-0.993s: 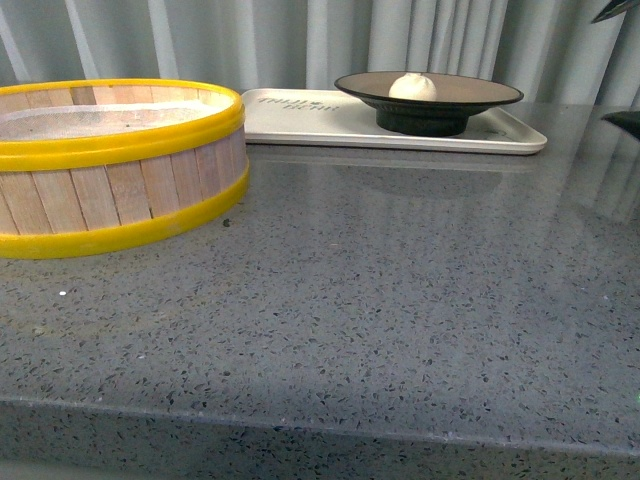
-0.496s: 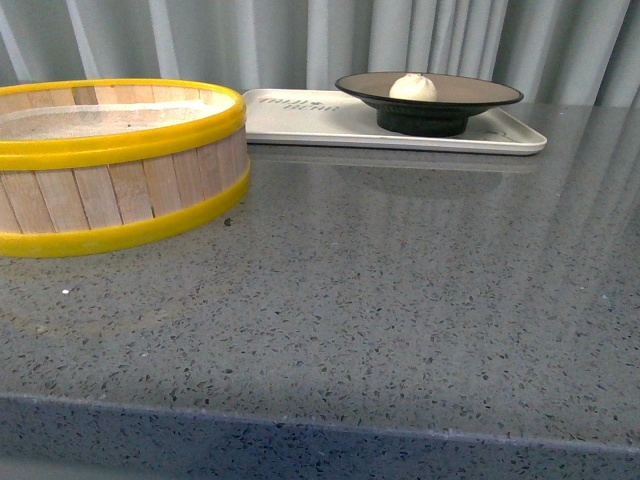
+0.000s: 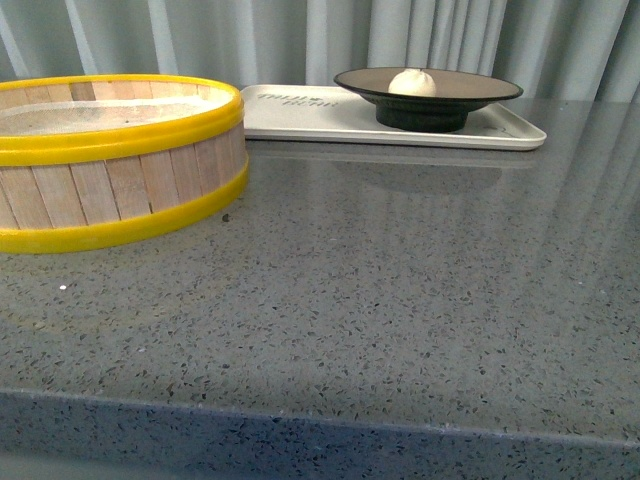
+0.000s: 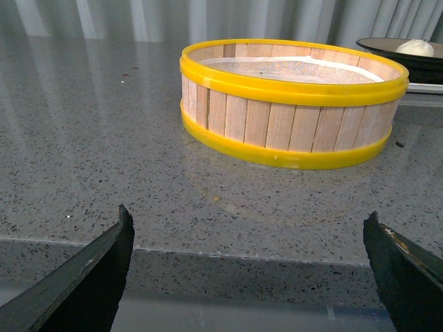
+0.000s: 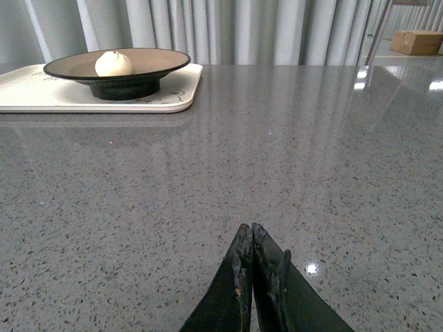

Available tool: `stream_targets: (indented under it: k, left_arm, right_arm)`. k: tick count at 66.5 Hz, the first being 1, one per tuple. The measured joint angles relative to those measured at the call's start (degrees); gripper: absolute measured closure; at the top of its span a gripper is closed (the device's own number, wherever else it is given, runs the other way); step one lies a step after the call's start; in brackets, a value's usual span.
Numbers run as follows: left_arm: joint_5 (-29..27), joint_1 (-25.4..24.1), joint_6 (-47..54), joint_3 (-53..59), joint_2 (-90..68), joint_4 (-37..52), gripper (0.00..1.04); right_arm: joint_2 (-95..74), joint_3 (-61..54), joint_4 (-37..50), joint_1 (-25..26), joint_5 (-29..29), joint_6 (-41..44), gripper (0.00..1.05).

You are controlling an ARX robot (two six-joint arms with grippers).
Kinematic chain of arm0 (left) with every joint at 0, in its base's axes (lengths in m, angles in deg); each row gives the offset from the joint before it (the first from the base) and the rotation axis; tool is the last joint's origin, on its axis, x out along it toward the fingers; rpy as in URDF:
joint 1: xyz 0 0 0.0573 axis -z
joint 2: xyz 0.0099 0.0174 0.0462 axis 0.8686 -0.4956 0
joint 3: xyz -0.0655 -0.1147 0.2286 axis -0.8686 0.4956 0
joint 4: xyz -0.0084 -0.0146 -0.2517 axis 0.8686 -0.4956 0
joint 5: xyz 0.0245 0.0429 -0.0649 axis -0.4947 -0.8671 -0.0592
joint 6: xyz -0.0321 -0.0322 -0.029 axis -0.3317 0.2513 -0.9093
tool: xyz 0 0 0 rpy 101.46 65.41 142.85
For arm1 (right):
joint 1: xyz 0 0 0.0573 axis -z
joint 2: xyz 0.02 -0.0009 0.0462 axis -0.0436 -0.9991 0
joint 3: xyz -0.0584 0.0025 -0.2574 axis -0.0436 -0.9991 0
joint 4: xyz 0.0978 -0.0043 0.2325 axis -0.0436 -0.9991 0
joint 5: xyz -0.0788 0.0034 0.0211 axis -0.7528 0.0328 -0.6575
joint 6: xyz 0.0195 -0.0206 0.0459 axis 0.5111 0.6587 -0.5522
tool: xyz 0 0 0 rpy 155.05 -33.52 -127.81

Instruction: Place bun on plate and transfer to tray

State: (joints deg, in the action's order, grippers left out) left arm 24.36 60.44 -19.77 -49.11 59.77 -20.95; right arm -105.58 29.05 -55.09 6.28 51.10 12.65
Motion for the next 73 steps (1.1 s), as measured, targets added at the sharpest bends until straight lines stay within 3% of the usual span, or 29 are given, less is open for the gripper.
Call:
stream_targets:
  k: [9,15,22,67,73]
  left_arm:
    - [0.0,0.0,0.0,0.0,0.0,0.0,0.07]
    - [0.0,0.0,0.0,0.0,0.0,0.0,0.07]
    - [0.0,0.0,0.0,0.0,0.0,0.0,0.07]
    - [0.0,0.0,0.0,0.0,0.0,0.0,0.07]
    - [0.0,0.0,0.0,0.0,0.0,0.0,0.07]
  right_arm:
    - [3.0,-1.1,-1.7,-1.9,-1.7,0.0,1.03]
    - [5.4,-1.8,-3.3,-6.2,-7.5,0.1,1.03]
    - [7.6,-2.5,-4.8,-8.5,-7.8,0.2,1.03]
    - [18.2,-5.0,-12.2,-8.6,-8.2,0.2,1.03]
    - [23.3,-4.9,-18.9,-8.6,-8.2,0.2,1.03]
